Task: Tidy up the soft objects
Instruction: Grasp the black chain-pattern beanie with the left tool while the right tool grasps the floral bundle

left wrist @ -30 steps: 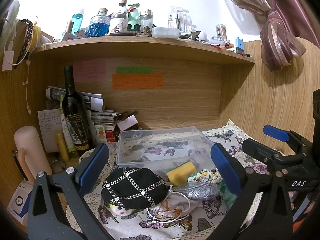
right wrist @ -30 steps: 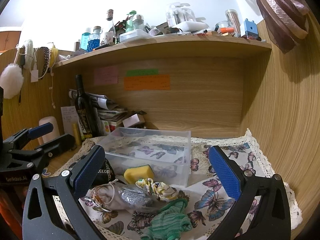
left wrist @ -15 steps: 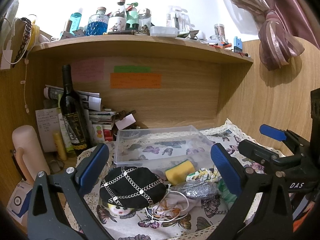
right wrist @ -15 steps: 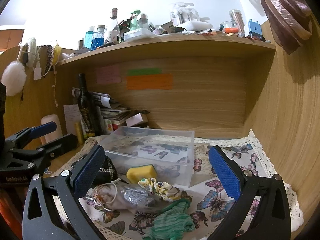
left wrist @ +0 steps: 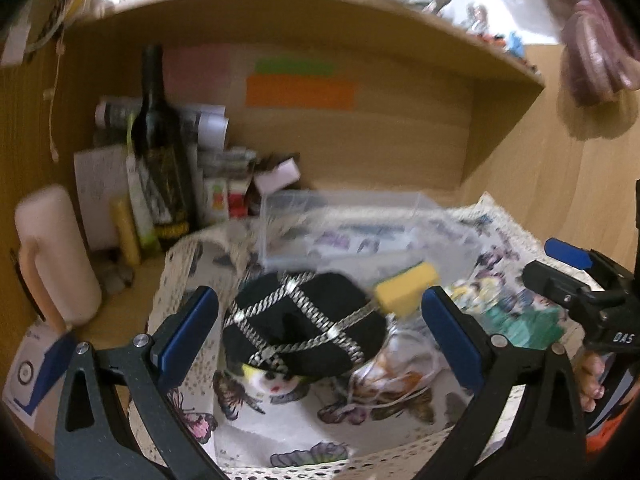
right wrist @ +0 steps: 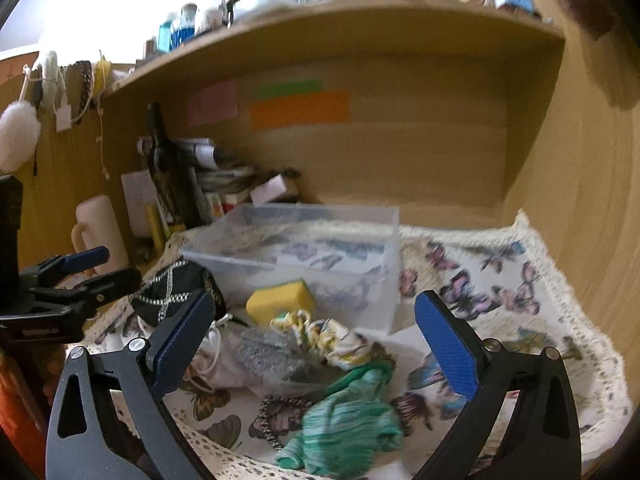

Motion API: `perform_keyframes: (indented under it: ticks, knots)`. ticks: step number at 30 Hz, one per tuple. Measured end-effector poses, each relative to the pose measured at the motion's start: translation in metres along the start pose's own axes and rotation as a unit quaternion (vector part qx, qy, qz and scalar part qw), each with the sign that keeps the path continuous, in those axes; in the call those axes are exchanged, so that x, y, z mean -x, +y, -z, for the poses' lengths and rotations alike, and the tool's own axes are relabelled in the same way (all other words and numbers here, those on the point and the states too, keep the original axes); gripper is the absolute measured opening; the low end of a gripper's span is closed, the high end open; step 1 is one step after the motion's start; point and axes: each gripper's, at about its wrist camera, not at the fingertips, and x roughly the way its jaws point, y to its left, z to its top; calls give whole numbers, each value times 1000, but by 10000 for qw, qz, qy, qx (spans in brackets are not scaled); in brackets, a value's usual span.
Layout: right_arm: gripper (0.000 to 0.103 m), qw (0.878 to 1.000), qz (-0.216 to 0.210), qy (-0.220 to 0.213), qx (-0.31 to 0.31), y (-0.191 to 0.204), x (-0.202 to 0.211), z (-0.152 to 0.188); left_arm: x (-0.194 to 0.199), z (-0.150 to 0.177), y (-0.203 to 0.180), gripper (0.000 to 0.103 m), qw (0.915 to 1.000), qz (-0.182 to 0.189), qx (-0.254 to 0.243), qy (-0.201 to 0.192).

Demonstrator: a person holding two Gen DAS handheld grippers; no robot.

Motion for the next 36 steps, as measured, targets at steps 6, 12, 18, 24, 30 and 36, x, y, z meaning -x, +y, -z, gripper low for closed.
perform_keyframes:
  ticks: [6, 12, 18, 24, 30, 36]
  knots:
    - [93, 9988, -293, 391, 69, 14, -31, 0, -35, -3, 14, 103, 9984, 114, 216, 501]
    - [92, 9986, -64, 467, 239, 16, -44, 0, -66, -5, 26, 103, 9947, 102, 375, 957]
    - [75, 9958, -37, 910, -68, -9, -51, 10, -83, 2, 29, 103, 9903, 355, 399, 1279]
    - [40, 9913, -143, 1273, -288, -23, -63, 21, -83, 5, 34, 78, 9872, 628, 560, 1358]
    - [19, 9925, -245, 1143, -367, -26, -57, 21, -83, 5, 36, 43, 9857, 705, 615, 1404]
    - [18, 9961, -255, 776, -333, -30, -37, 8, -68, 0, 29, 30, 9909, 574, 467, 1123]
